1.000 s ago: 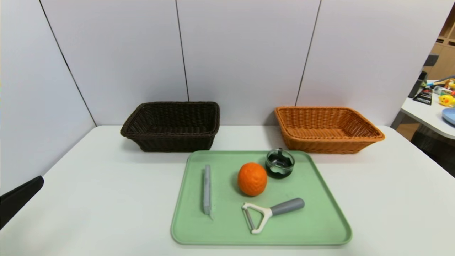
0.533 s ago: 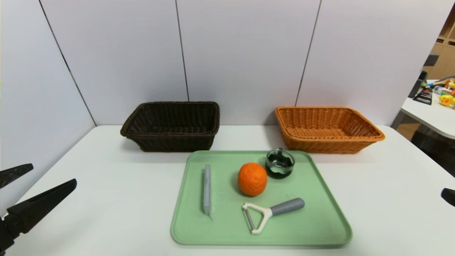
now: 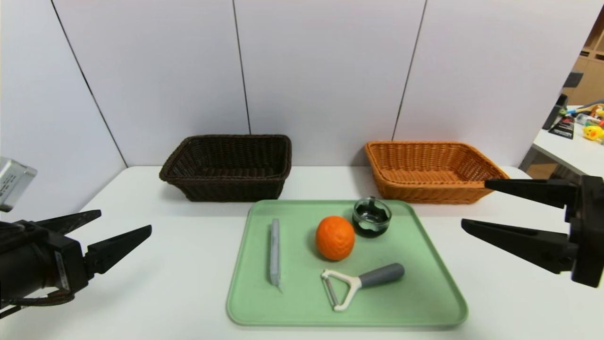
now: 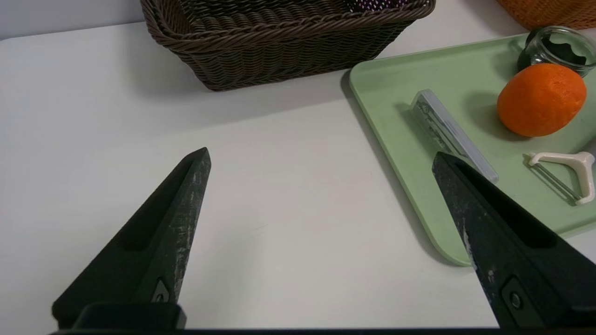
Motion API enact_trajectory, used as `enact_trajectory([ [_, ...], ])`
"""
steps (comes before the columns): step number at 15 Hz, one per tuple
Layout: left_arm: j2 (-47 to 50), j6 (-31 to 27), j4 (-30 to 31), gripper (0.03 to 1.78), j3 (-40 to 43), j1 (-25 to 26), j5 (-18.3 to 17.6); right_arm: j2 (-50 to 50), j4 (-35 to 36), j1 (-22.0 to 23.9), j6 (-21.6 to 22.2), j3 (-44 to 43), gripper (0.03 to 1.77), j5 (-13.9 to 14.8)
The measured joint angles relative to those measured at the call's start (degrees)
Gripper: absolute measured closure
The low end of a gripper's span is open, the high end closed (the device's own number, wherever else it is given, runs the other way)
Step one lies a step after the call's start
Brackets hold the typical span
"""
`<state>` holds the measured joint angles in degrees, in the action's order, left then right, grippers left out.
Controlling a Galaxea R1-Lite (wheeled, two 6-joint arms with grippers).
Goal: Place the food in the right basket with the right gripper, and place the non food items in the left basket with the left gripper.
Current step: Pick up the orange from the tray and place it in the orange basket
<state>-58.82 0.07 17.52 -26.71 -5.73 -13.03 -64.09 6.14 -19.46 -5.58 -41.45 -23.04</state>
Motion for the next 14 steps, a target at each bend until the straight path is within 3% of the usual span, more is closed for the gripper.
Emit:
enact_trajectory([
  [3,-5.46,0.04,3.18,0.12,0.43,-0.16,0.16,-6.74,4.85,-0.85,0.0,-1.07,0.1,0.33],
  [6,-9.03,0.04,4.94,0.12,0.91,-0.16,0.22,-12.43,5.49,-1.12,-0.11,-4.35,0.1,0.55],
  [8,-10.72,0.0,5.41,0.12,0.96,-0.17,0.28,-15.32,4.99,-1.4,-0.2,-6.6,0.1,2.16],
  [10,-11.46,0.06,5.46,0.12,1.22,-0.17,0.28,-17.14,4.49,-3.72,-0.09,-7.83,0.1,6.21],
  [14,-11.9,0.06,5.46,0.12,1.74,-0.17,0.28,-19.81,3.69,-13.04,0.79,-9.84,0.1,16.43],
])
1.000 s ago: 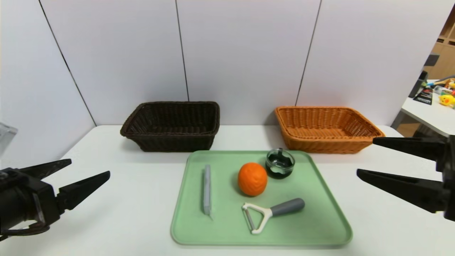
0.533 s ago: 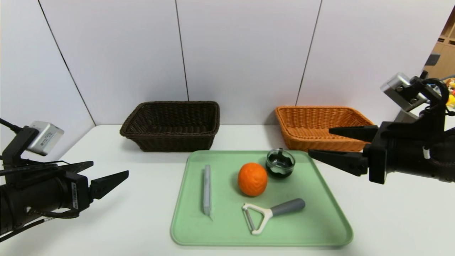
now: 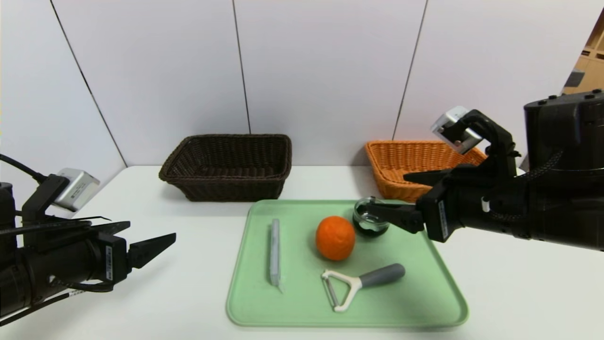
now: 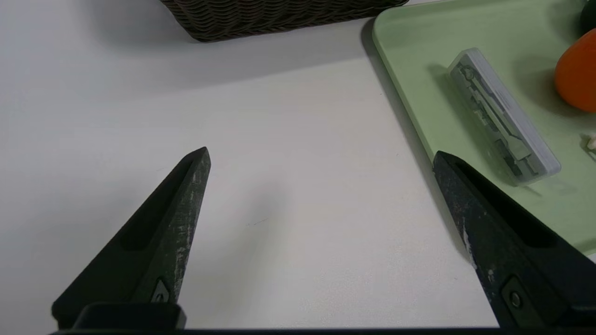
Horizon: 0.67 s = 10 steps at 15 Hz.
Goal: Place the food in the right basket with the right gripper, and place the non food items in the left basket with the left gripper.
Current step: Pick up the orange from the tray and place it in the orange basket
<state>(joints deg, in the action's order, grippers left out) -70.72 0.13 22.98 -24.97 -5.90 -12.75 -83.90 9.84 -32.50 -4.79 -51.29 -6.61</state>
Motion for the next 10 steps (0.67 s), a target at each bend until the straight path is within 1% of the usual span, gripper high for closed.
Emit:
enact_trajectory([
  [2,-0.06,0.0,0.0,0.12,0.06,0.0,0.0,-1.96,-0.24,-4.16,1.24,-2.13,0.1,3.33],
  [4,-0.12,0.02,0.0,0.12,0.09,0.0,0.0,-3.91,-2.46,-7.27,1.93,-4.86,0.1,6.68],
  [6,-0.15,-0.04,0.0,0.12,0.16,0.0,0.05,-5.52,-7.17,-9.72,4.41,-8.45,0.1,9.36],
  [8,-0.09,-0.06,0.0,0.12,0.41,0.01,0.11,-6.84,-12.58,-11.3,7.27,-12.41,0.1,11.45],
  [10,0.05,-0.13,0.0,0.12,0.68,0.01,0.16,-8.02,-19.4,-12.4,10.37,-17.48,0.1,12.82],
])
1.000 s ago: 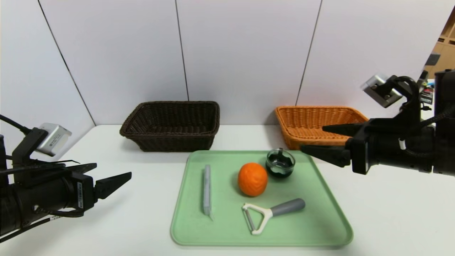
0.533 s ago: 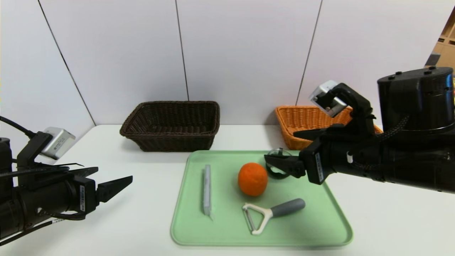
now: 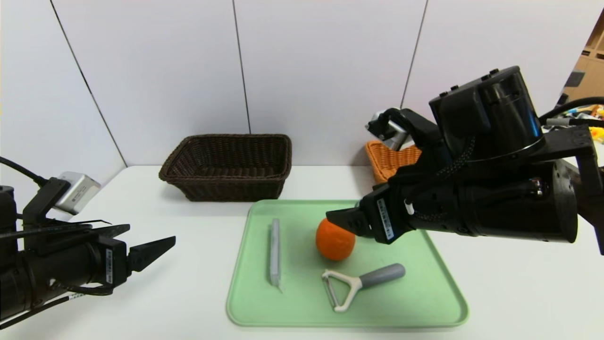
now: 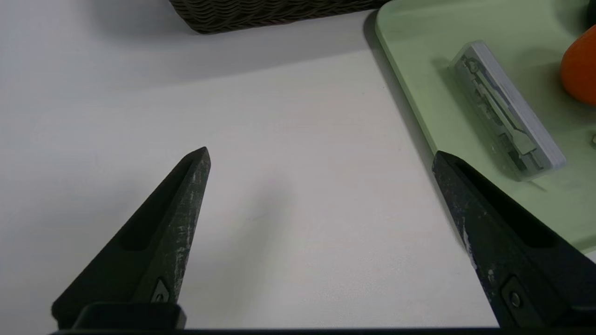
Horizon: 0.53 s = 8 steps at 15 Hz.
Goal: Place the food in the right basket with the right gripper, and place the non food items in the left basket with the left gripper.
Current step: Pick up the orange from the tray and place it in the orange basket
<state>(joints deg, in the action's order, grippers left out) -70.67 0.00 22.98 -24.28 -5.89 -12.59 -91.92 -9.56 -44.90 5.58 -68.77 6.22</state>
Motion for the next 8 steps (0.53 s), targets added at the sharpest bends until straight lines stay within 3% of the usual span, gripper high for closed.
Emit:
enact_trajectory([
  [6,0.41,-0.13,0.04,0.12,-0.07,-0.04,0.55,-5.51,-25.17,-3.19,11.14,-17.59,0.1,0.39],
  [8,0.57,-0.3,0.02,0.12,-0.1,-0.06,1.16,-8.47,-29.2,-3.5,13.2,-20.61,0.1,0.41],
])
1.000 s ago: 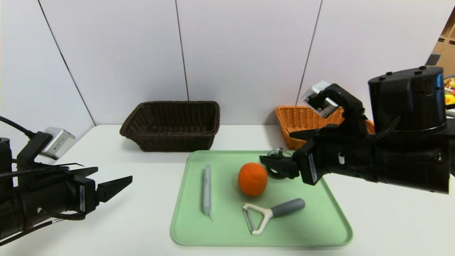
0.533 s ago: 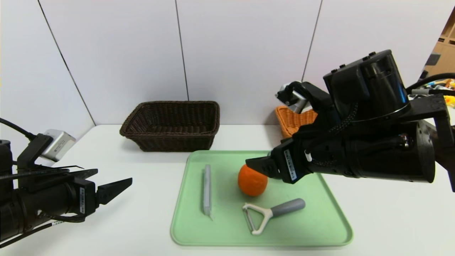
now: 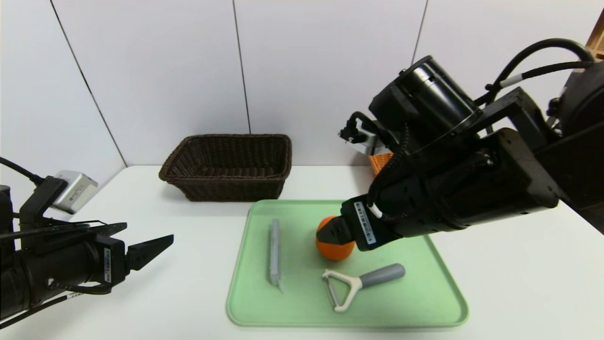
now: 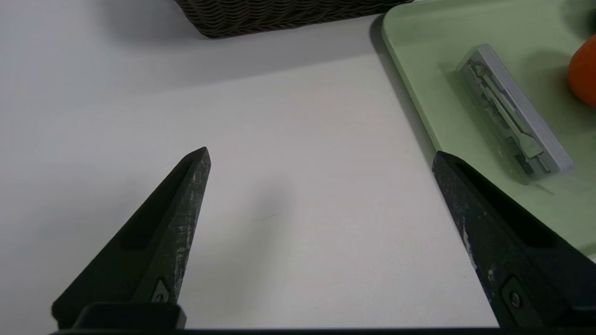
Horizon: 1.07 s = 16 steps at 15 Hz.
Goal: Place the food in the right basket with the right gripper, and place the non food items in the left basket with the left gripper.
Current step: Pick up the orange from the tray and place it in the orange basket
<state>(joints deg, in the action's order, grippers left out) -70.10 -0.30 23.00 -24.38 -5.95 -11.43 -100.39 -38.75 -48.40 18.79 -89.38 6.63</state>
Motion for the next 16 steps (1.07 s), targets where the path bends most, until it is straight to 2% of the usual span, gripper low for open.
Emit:
enact_trajectory([
  [4,0.59,-0.11,-0.02,0.12,0.11,0.05,0.17,-6.3,-6.06,0.38,4.33,-7.08,0.1,-0.16],
  [9,1.11,-0.11,-0.02,0.12,0.32,0.02,1.13,-9.75,-6.78,1.95,1.08,-8.69,0.1,-0.44],
  [16,1.35,-0.1,-0.05,0.12,0.38,-0.11,1.16,-10.44,-7.46,3.54,-1.23,-7.14,0.1,-0.24],
])
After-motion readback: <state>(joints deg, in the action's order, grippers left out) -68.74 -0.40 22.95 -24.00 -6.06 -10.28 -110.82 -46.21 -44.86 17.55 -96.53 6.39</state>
